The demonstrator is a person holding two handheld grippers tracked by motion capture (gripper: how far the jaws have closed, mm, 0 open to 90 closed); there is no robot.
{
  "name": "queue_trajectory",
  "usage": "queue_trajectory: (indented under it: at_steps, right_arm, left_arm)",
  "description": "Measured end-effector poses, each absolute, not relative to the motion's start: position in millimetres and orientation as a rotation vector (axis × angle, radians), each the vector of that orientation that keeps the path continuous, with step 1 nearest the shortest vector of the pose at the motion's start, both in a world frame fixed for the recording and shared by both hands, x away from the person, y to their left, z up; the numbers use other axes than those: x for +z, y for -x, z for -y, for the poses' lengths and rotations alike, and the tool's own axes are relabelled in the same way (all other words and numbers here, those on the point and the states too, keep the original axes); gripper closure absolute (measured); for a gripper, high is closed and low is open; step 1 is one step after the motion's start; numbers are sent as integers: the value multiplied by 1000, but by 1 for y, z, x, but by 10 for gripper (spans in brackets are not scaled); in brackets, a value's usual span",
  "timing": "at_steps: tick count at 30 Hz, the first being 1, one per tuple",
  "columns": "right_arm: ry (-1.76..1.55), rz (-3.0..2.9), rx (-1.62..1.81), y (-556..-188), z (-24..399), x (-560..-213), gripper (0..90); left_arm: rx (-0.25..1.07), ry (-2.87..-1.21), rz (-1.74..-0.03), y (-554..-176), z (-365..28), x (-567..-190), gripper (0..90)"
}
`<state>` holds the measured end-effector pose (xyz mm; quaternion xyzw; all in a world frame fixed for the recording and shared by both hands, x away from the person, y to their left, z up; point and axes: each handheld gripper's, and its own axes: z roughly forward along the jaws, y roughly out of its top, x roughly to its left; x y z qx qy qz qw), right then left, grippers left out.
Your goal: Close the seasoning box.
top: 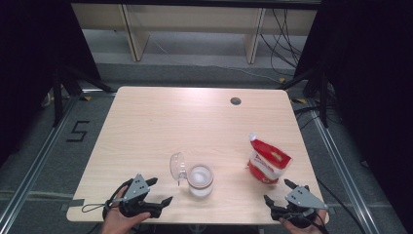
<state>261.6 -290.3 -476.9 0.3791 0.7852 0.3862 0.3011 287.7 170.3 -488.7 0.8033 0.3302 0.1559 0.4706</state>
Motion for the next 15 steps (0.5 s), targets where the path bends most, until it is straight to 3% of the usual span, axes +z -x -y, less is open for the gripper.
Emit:
queue_trajectory:
  at_steps: [7, 15]
  right_arm:
    - [-1019, -2083, 1021, -257, 291, -476, 165]
    - [-975, -2076, 1004, -258, 290, -475, 174]
  left_arm:
    - [371, -1968, -818, -287, -171, -487, 284]
    - [445, -1964, -786, -286, -178, -482, 785]
